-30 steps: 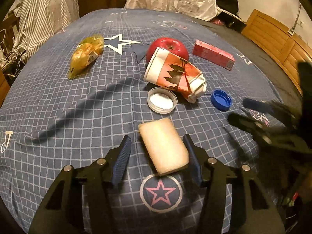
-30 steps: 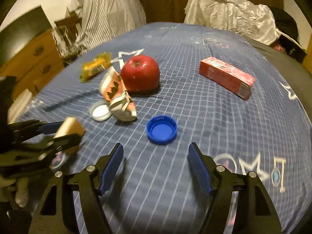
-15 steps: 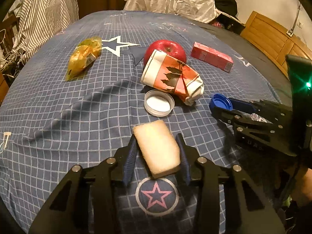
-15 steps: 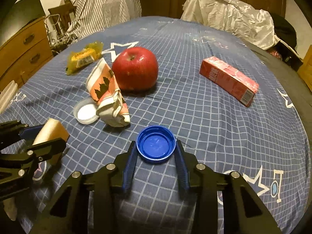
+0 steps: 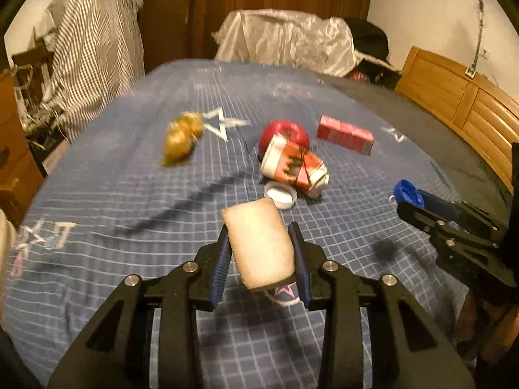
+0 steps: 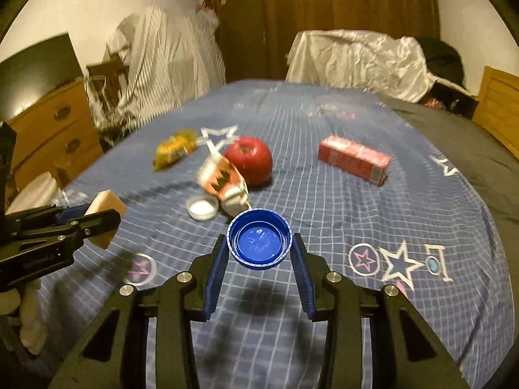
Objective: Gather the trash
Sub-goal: 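Lift the sponge and blue cap off the bed with both tools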
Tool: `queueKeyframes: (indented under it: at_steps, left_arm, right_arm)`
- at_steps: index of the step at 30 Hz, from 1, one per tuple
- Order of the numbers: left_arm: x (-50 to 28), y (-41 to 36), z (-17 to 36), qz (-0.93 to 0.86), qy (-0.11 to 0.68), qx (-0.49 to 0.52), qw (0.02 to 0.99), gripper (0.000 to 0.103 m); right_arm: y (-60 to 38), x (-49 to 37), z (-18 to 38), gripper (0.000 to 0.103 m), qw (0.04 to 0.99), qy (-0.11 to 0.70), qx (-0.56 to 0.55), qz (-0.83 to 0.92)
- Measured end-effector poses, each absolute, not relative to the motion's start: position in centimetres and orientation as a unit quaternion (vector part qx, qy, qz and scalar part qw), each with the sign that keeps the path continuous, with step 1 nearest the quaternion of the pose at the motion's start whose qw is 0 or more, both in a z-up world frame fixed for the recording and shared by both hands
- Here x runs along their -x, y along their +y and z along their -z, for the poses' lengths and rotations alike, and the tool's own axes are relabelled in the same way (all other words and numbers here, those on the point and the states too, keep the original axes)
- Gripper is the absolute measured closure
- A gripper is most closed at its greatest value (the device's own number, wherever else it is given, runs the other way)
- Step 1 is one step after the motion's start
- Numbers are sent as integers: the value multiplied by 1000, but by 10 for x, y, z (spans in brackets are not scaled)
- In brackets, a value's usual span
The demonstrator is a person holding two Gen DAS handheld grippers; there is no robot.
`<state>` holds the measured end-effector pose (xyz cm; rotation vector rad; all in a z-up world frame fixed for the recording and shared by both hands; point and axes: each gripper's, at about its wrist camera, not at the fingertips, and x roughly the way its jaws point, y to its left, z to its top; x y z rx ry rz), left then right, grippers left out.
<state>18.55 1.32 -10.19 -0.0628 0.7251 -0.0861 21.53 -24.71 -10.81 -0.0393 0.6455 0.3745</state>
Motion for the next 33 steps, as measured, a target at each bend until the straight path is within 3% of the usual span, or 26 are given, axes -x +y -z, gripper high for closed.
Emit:
queueKeyframes:
  at_steps: [14, 33]
  left_arm:
    - [-112, -11, 30, 50, 224, 3, 973, 70]
    - [-100, 5, 5, 40, 201, 8, 979, 70]
  right_arm:
    - [-270, -108, 19, 62, 975, 178, 1, -135]
    - [-239, -92, -12, 62, 973, 164, 15, -160]
